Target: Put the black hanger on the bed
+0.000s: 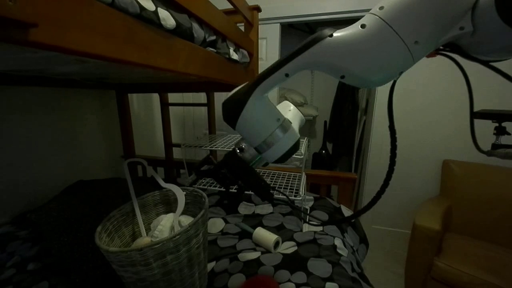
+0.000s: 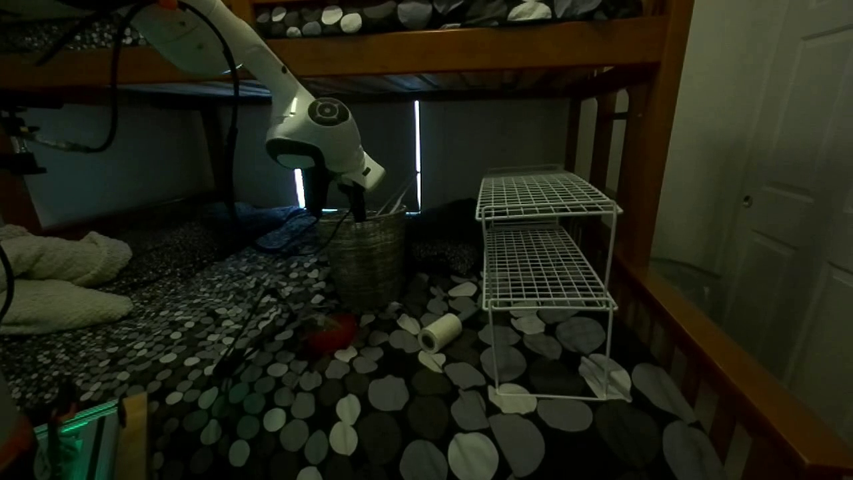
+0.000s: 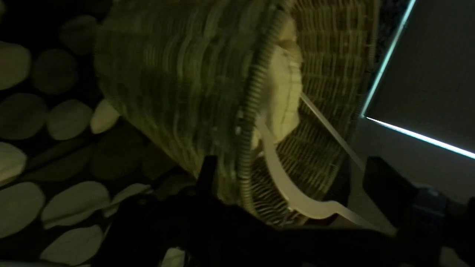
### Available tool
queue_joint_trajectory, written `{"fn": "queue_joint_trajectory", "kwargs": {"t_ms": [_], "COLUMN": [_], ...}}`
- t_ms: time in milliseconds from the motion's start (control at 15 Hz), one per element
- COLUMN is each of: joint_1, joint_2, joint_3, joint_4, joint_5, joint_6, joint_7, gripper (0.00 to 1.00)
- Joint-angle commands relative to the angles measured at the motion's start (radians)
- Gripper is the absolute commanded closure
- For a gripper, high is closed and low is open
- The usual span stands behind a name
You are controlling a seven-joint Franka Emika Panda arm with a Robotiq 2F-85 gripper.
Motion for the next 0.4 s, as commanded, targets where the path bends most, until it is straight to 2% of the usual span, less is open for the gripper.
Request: {"fn": "queue_joint_trajectory", "kwargs": {"t_ms": [0, 133, 200, 267, 333], "joint_1": [0.102, 0.128, 0.117, -0.020, -0.012], "joint_2": [-0.207, -0.305, -0.345, -0.381, -0.263], "joint_3": [-0.171, -0.247, -0.270, -0.161, -0.132], "joint_4": [-0.251, -0.358, -0.388, -0.389, -0.303], "joint_5": [-0.282, -0.452, -0.537, -0.621, -0.506], "joint_6": [-0.122, -0.208, -0.271, -0.324, -0.246], "joint_7": [0.225, 0.319, 0.353, 0.399, 0.323], "gripper": [0.00, 0.00, 0.00, 0.00, 0.00]}}
